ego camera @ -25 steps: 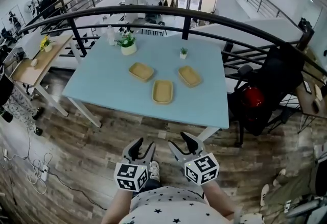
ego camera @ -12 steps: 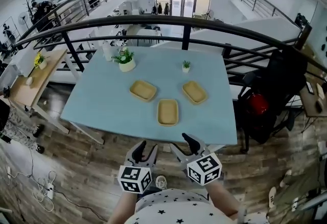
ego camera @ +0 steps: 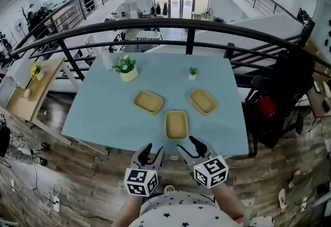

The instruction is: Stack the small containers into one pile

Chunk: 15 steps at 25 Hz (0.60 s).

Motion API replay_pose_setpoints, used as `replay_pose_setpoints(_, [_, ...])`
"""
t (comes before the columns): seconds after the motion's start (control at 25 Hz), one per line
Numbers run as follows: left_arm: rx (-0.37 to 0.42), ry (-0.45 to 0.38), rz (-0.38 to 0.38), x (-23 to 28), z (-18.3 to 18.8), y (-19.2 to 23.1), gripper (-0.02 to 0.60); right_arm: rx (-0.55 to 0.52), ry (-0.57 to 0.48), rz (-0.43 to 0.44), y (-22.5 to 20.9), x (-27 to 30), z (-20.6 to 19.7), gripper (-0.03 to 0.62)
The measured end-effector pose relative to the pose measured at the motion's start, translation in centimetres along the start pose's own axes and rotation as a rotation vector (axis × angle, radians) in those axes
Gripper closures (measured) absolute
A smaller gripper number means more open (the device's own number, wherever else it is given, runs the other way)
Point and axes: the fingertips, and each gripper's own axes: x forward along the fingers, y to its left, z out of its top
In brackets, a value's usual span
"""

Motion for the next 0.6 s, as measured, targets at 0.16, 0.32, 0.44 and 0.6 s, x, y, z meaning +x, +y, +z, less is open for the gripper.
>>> replay_pose_setpoints(0.16, [0.002, 0.006, -0.012, 1.4, 0.7, 1.4, 0.402, -0.002, 0.005, -0.017, -1.1, 2.0, 0.5, 0.370])
replay_pose_setpoints(0.32, [0.007, 0.007, -0.015, 2.6, 1.3, 2.6, 0.402, -0.003, 0.014, -0.033, -2.2, 3.6, 0.7, 0.370])
replay_pose_setpoints(0.44, [-0.004, 0.001, -0.010, 3.3, 1.6, 3.7, 0.402, -0.001, 0.023, -0.047, -2.9, 4.8, 0.6, 0.370])
replay_pose_setpoints(0.6, [-0.019, 0.010, -0.001, 3.8, 1.2, 4.8, 0.402, -0.001, 0.048, -0.071, -4.2, 6.0, -0.2, 0.370])
